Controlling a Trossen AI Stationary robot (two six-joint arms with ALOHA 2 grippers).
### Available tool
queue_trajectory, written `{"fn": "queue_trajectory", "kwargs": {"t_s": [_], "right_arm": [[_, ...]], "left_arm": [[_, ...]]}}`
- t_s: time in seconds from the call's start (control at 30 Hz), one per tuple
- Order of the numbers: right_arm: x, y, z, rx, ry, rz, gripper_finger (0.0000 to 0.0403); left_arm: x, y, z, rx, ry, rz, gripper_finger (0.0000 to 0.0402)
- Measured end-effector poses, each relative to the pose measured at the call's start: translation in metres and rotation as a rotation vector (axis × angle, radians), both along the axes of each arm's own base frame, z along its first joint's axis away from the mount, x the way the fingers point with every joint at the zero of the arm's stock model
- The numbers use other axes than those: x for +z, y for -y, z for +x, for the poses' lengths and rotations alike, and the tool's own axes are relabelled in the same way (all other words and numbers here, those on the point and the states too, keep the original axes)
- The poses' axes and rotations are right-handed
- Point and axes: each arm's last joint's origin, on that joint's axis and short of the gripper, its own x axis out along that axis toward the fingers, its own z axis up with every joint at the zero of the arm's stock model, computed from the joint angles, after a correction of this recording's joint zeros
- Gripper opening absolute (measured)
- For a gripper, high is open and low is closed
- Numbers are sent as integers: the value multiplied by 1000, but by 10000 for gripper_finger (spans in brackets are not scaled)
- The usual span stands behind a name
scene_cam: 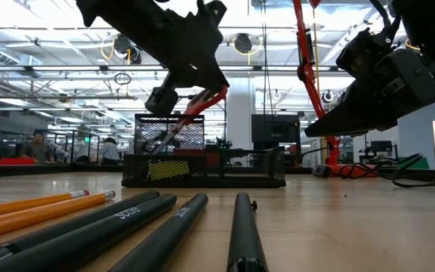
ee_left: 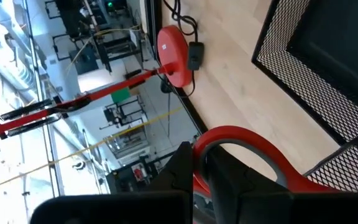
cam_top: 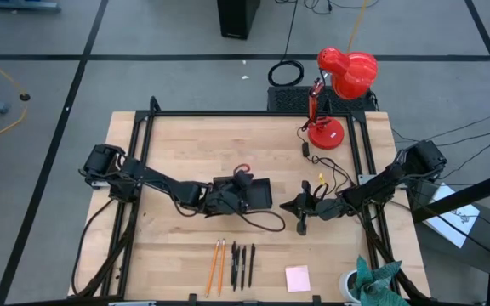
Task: Pick and place office supplies into organizer
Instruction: Put the red scissors into the black desk organizer
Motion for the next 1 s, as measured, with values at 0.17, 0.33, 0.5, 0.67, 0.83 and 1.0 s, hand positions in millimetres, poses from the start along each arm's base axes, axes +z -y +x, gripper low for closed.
{"fn": "queue_trajectory", "kwargs": {"t_s": [0.17, 0.33, 0.5, 0.67, 0.83, 1.0], "right_arm": [[0, 0, 0, 0, 0, 0, 4], [1, 0, 0, 0, 6, 1, 4], [1, 0, 0, -2, 7, 0, 4], [1, 0, 0, -3, 8, -1, 4], [1, 0, 0, -2, 7, -2, 4], [1, 0, 0, -2, 7, -2, 4]], "left_arm": [[-5, -1, -3, 66, 15, -35, 26], [-6, -1, -5, 77, 9, -52, 26], [-6, -2, -4, 86, 22, -57, 26], [-5, 0, -4, 99, 50, -85, 47], [-5, 6, -4, 87, 72, -83, 107], [-2, 8, -3, 95, 100, -50, 160]]}}
